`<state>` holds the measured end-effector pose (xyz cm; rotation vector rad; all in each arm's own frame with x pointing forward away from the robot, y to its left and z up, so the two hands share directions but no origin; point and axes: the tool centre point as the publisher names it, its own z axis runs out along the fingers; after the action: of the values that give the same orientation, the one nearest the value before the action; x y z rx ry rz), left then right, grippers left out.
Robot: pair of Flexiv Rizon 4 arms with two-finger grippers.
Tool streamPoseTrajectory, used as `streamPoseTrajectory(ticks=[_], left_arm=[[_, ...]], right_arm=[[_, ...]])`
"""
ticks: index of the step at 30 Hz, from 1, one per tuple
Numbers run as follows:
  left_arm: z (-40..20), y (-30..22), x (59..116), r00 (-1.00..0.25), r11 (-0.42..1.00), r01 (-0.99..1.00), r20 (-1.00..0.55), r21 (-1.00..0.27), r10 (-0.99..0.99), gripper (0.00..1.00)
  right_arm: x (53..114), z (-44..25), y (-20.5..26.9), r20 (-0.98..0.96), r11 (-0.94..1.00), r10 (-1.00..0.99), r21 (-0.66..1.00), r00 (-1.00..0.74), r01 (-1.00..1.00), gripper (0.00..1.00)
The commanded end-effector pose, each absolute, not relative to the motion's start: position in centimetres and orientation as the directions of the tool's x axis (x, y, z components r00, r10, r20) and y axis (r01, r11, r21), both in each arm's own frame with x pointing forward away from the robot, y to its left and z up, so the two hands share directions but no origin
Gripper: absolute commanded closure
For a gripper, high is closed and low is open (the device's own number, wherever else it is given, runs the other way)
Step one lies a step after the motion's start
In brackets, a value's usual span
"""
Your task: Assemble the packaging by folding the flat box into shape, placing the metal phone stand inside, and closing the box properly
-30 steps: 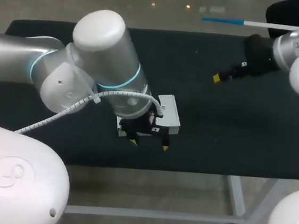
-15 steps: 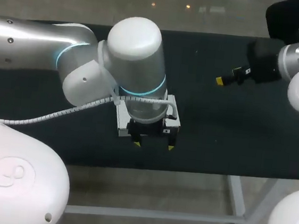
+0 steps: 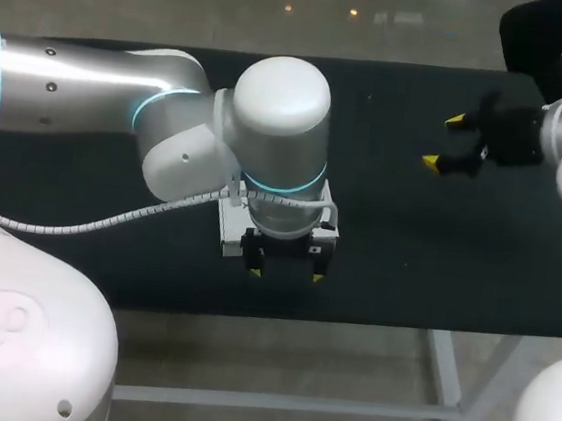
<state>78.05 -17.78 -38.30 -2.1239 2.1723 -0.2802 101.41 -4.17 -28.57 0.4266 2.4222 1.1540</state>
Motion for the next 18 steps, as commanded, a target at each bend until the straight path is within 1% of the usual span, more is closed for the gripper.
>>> streamPoseTrajectory(ticks=[1,10,18], left_arm=[[-39.2,-18.3,78.9,-0.003,-0.003,-0.983,0.033,-0.184,-0.999,0.0],[-40.0,-17.5,81.1,0.033,-0.038,-0.985,0.032,-0.167,-0.999,0.0],[-40.5,-16.7,83.9,0.048,-0.053,-0.984,0.031,-0.168,-0.998,0.0]], right_arm=[[102.5,-29.2,-4.7,-0.286,0.536,0.29,0.839,-0.913,-0.093,0.0],[103.3,-29.8,-5.2,-0.343,0.548,0.264,0.823,-0.901,-0.153,0.0],[103.4,-30.0,-5.4,-0.346,0.548,0.278,0.823,-0.896,-0.148,0.0]])
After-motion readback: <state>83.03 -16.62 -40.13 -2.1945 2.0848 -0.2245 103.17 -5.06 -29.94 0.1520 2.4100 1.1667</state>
